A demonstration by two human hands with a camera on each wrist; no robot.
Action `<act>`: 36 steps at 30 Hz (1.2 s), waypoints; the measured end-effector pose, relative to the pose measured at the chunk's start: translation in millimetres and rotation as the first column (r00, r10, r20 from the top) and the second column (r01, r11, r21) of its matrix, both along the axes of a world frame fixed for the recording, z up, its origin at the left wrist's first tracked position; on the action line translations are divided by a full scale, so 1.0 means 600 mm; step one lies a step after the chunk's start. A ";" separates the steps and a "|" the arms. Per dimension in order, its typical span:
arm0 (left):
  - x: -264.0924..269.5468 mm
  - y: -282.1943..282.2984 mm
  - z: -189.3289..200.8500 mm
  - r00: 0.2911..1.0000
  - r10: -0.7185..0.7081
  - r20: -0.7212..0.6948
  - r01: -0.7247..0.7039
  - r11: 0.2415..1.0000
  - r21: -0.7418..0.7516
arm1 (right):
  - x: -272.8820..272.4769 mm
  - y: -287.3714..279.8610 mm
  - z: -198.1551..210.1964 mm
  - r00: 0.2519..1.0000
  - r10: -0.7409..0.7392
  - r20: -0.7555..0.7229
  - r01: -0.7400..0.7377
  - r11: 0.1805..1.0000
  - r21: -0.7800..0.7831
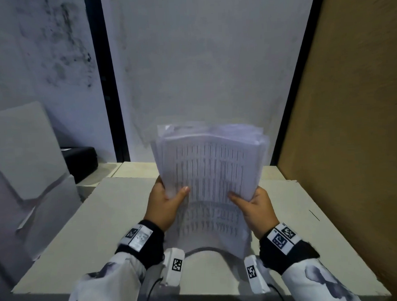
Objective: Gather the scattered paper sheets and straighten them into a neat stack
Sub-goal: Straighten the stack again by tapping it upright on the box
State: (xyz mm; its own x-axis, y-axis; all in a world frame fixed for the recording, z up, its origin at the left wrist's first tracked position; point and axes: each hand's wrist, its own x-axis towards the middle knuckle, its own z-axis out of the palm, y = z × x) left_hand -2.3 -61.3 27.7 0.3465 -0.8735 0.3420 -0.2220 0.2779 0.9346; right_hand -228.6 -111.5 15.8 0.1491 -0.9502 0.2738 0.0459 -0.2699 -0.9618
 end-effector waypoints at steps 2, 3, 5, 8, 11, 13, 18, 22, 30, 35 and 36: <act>0.000 -0.008 0.029 1.000 0.016 0.000 -0.016 0.998 -0.064 | 0.002 -0.002 0.029 0.999 -0.007 0.032 0.009 0.999 -0.041; 0.003 -0.010 0.041 1.000 0.018 -0.011 -0.019 0.996 -0.093 | 0.000 -0.004 0.041 0.999 -0.003 0.053 0.006 0.998 -0.055; 0.008 -0.009 0.053 1.000 0.019 -0.024 -0.021 0.992 -0.120 | -0.011 -0.009 0.051 0.997 0.009 0.073 -0.005 0.999 -0.053; 0.012 0.003 0.028 0.998 0.006 -0.063 -0.009 0.999 -0.052 | -0.020 -0.008 0.017 0.999 0.029 0.021 -0.029 1.000 0.002; 0.003 0.018 -0.014 0.999 -0.002 -0.053 0.003 1.000 0.029 | -0.017 0.008 -0.026 1.000 0.022 0.017 -0.023 0.998 0.061; -0.003 0.015 -0.018 0.999 -0.007 -0.053 0.009 1.000 0.028 | -0.013 0.012 -0.032 0.998 -0.009 0.060 0.003 0.996 0.090; -0.005 0.006 0.012 0.992 -0.025 -0.120 0.025 1.000 0.003 | -0.005 0.005 -0.014 0.992 -0.035 0.123 0.022 0.994 0.105; 0.014 0.022 -0.001 0.990 -0.039 -0.133 0.031 0.998 -0.058 | -0.025 0.015 -0.018 0.990 -0.076 0.122 0.075 0.997 0.015; -0.025 0.003 0.021 0.998 -0.034 -0.049 0.031 0.999 -0.043 | 0.016 0.014 0.006 0.996 -0.030 0.078 0.030 1.000 0.004; -0.014 -0.005 0.060 0.999 -0.004 -0.035 -0.001 0.992 -0.128 | -0.004 0.008 0.050 0.986 -0.072 0.151 0.078 0.996 -0.037; -0.011 0.000 0.052 0.998 -0.010 -0.060 0.003 0.994 -0.113 | -0.008 0.014 0.047 0.990 -0.068 0.126 0.072 0.997 -0.026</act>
State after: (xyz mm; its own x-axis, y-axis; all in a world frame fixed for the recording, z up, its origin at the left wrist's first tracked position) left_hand -9.1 -61.2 58.9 0.3641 -0.8328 0.4170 -0.1643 0.3832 0.9089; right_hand -233.4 -103.0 43.9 0.0451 -0.9479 0.3152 0.1454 -0.3060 -0.9409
